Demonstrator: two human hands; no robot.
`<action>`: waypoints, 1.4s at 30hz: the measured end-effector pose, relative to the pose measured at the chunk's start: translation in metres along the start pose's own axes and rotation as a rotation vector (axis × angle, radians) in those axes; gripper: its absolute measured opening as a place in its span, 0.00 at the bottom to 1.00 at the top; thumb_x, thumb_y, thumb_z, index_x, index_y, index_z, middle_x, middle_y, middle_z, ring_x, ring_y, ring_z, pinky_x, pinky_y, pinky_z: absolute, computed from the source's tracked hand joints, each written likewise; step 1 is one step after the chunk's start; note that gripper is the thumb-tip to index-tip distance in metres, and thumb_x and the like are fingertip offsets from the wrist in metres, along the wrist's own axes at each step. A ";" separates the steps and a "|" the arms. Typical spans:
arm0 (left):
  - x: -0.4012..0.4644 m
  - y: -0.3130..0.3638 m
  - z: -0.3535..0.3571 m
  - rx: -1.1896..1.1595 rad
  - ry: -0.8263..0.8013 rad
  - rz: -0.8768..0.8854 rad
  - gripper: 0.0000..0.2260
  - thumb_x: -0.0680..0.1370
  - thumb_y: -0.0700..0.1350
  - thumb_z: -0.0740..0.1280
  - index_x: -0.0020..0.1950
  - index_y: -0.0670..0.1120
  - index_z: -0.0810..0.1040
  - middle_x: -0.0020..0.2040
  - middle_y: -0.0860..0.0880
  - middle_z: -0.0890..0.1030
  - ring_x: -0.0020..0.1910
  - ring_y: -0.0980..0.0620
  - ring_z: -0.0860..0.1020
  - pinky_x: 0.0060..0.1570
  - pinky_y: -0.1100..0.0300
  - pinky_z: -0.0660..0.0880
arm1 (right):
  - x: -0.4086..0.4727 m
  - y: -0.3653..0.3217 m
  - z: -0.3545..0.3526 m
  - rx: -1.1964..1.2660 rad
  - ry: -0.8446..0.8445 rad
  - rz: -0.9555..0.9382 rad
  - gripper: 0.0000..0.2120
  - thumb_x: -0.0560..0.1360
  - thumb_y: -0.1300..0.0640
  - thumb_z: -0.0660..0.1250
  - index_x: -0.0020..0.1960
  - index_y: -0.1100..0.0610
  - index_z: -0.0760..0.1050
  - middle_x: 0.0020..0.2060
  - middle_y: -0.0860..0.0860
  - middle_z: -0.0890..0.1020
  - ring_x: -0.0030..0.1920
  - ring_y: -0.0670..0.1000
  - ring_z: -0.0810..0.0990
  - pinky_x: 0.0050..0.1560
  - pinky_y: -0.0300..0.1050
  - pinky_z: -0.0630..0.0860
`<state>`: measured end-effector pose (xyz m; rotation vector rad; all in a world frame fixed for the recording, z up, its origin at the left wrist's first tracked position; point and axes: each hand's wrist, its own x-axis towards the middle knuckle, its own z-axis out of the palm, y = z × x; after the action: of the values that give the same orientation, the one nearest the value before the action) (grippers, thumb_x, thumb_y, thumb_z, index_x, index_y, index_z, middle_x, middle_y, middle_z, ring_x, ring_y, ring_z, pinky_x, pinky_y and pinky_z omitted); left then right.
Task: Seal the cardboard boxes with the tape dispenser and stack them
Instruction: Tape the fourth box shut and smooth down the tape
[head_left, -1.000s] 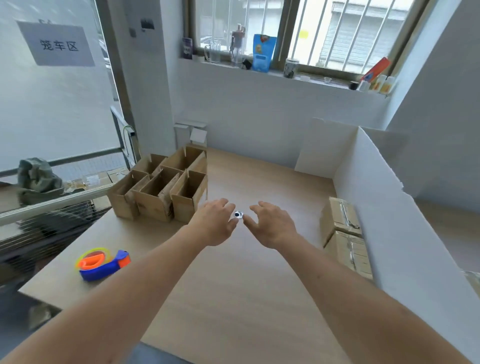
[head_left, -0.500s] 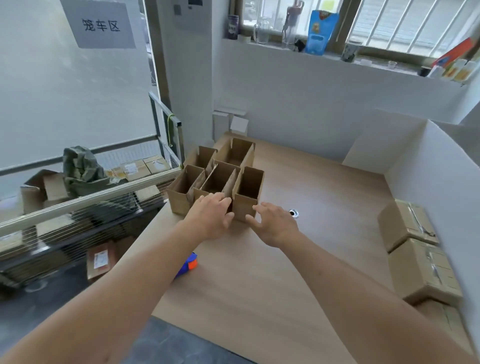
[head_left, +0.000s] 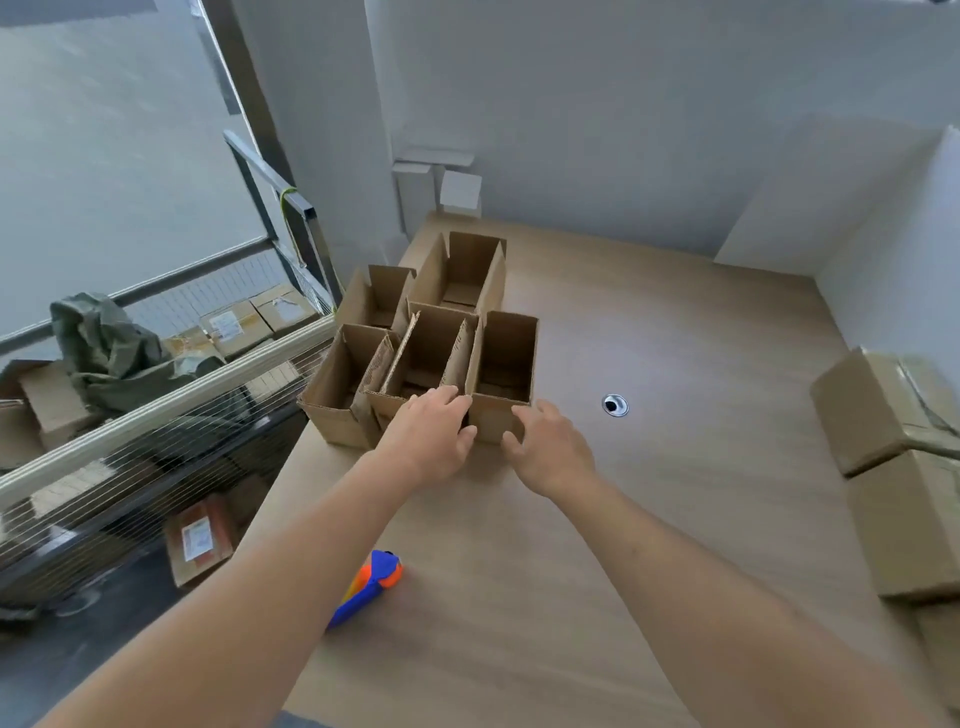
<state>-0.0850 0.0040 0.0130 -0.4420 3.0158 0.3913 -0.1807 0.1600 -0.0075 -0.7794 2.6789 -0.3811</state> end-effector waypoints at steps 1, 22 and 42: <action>0.012 -0.003 0.005 -0.010 -0.012 -0.006 0.22 0.84 0.52 0.61 0.76 0.45 0.70 0.76 0.45 0.69 0.72 0.43 0.69 0.72 0.47 0.66 | 0.012 0.001 0.005 0.025 -0.003 0.024 0.24 0.81 0.43 0.59 0.76 0.47 0.67 0.75 0.53 0.66 0.70 0.57 0.70 0.65 0.53 0.72; 0.067 -0.041 0.055 -0.113 -0.100 0.223 0.22 0.84 0.50 0.59 0.78 0.45 0.68 0.78 0.41 0.64 0.74 0.41 0.67 0.72 0.47 0.67 | 0.015 0.018 0.064 0.146 0.072 0.502 0.15 0.76 0.65 0.59 0.48 0.48 0.79 0.53 0.49 0.71 0.50 0.56 0.76 0.42 0.44 0.71; -0.021 -0.006 0.084 -0.112 -0.260 0.208 0.24 0.82 0.54 0.62 0.76 0.46 0.71 0.64 0.50 0.73 0.61 0.48 0.76 0.60 0.52 0.76 | -0.109 0.070 0.078 0.267 0.120 0.591 0.19 0.74 0.70 0.58 0.48 0.50 0.80 0.51 0.49 0.73 0.49 0.55 0.74 0.46 0.44 0.67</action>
<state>-0.0604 0.0262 -0.0668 -0.0739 2.8006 0.5834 -0.0971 0.2652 -0.0767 0.1223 2.7222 -0.6202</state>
